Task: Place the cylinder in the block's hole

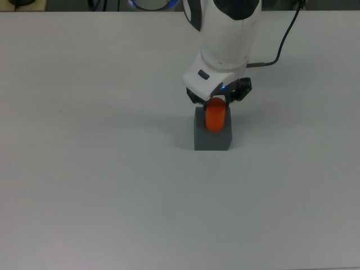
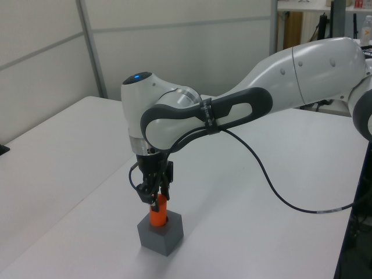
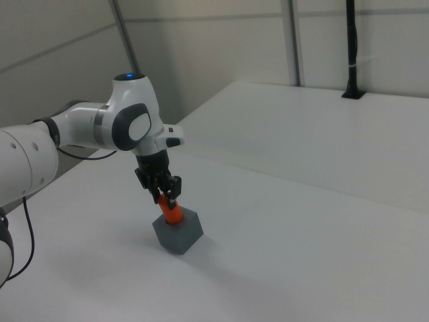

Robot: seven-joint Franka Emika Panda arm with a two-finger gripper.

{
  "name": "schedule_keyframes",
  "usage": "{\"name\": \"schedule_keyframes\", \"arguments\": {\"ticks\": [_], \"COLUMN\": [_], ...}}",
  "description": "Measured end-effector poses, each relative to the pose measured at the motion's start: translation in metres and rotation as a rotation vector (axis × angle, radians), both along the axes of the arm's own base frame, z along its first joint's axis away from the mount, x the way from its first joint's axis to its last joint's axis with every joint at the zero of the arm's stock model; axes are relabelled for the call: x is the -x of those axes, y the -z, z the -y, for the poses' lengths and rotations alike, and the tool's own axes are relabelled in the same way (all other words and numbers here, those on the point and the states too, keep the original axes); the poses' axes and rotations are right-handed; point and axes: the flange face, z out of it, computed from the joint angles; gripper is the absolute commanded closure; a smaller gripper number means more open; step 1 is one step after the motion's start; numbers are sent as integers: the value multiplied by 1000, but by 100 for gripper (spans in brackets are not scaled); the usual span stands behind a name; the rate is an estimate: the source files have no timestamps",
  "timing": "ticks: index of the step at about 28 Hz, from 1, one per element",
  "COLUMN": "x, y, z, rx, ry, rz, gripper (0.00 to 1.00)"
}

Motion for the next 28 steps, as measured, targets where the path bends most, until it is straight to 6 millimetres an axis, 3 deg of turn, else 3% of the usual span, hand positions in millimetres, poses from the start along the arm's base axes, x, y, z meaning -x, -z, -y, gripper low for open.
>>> {"name": "schedule_keyframes", "arguments": {"ticks": [5,6,7,8,9,19,23,28], "x": [-4,-4,-4,-4,-4,-6,-10,-10], "y": [7,7,7,7,7,2,-20,-54], "z": [7,7,7,7,7,8,15,46], "rx": [2,2,2,2,2,0,-3,20], "ry": [11,12,12,12,12,13,26,45], "rz": [-8,-8,-8,-8,-8,3,44,95], "gripper": [93,82,26,4,0,0,0,0]}}
